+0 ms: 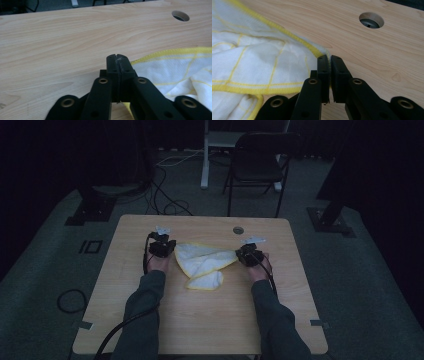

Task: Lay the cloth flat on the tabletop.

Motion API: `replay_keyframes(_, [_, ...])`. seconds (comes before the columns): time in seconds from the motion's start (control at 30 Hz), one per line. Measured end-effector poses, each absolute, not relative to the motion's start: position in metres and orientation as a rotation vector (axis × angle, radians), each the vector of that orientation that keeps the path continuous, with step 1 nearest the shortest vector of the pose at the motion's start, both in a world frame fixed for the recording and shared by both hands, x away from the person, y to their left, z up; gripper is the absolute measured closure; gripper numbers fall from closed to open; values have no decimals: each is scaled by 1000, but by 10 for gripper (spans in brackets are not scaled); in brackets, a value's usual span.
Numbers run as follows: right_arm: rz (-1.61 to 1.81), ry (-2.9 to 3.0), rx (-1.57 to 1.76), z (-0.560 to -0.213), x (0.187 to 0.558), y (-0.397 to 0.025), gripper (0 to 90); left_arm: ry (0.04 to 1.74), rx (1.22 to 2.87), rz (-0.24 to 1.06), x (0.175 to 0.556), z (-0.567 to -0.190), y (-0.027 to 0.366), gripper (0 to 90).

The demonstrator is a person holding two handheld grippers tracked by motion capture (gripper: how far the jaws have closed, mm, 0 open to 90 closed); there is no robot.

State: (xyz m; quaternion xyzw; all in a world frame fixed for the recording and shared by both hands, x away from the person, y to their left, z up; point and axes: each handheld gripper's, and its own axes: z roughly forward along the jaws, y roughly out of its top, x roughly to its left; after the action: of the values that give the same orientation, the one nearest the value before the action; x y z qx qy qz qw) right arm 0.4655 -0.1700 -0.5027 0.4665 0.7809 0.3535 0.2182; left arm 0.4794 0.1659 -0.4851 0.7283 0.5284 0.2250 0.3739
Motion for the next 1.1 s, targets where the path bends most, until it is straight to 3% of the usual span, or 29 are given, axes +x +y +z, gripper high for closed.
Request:
replay_keyframes(0.23, [963,2165,1301,-504,469,-170,867,1325,1864,600,469,-483,160,767])
replay_keyframes(0.57, [957,2169,1287,-502,469,-170,865,1206,1900,622,426,-481,153,745])
replay_keyframes(0.77, [954,2168,1284,-501,470,-169,865,1119,2011,518,409,-500,133,777])
replay_keyframes(0.9, [951,2170,1290,-502,471,-169,864,1095,2079,459,409,-515,121,893])
replay_keyframes(1.1, [941,2175,1300,-503,473,-173,864,1091,2151,424,408,-528,115,900])
